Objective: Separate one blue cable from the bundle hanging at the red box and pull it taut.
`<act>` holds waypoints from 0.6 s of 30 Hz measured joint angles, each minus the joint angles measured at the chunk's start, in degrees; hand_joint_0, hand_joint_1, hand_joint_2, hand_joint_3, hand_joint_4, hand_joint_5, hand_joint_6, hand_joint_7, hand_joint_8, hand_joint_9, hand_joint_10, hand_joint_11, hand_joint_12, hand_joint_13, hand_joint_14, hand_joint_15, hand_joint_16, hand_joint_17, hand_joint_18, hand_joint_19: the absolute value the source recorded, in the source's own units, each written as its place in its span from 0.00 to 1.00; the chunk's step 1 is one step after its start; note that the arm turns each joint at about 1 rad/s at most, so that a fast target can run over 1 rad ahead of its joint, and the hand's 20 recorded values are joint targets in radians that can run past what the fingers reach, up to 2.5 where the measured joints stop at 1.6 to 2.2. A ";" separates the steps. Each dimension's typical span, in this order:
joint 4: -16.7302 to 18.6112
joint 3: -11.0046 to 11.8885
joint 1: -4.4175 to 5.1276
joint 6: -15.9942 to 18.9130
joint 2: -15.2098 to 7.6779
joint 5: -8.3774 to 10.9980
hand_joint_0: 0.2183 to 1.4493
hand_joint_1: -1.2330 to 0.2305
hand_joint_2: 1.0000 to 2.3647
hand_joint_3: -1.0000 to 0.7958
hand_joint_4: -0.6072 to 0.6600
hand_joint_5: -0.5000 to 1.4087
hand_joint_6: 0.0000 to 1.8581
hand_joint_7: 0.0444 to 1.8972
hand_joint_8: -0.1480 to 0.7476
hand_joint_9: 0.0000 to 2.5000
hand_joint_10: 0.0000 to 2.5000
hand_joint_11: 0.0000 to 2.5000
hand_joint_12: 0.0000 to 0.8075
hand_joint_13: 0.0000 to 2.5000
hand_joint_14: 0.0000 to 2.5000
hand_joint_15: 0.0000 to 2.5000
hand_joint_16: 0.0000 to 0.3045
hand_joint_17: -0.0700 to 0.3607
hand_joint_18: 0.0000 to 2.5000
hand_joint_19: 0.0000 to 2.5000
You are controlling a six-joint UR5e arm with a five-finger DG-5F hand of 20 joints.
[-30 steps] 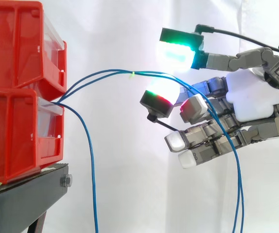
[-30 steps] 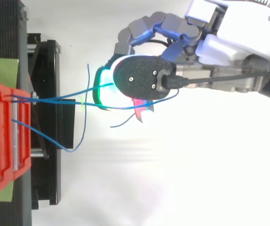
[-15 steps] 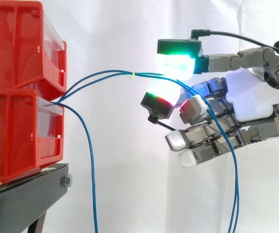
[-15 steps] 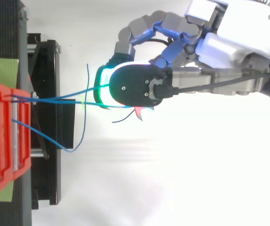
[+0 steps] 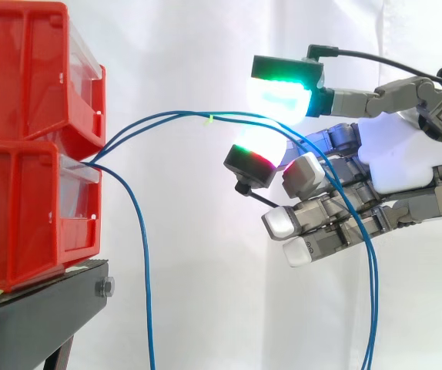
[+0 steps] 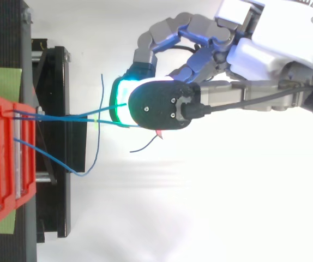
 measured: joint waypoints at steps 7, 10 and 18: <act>0.03 0.01 -0.02 0.00 -0.01 0.00 0.40 0.34 0.01 0.37 0.40 0.17 0.53 0.53 0.51 0.46 0.01 0.42 0.40 0.33 0.01 0.23 0.14 0.38 0.24 0.18; 0.04 0.01 0.00 0.00 -0.01 0.00 0.40 0.34 0.01 0.38 0.39 0.17 0.53 0.54 0.51 0.47 0.00 0.43 0.40 0.34 0.01 0.24 0.14 0.38 0.24 0.19; -0.09 -0.01 0.02 0.60 -0.01 -0.03 0.41 0.35 0.01 0.35 0.39 0.16 0.53 0.48 0.49 0.43 0.00 0.45 0.40 0.34 0.01 0.24 0.14 0.38 0.25 0.19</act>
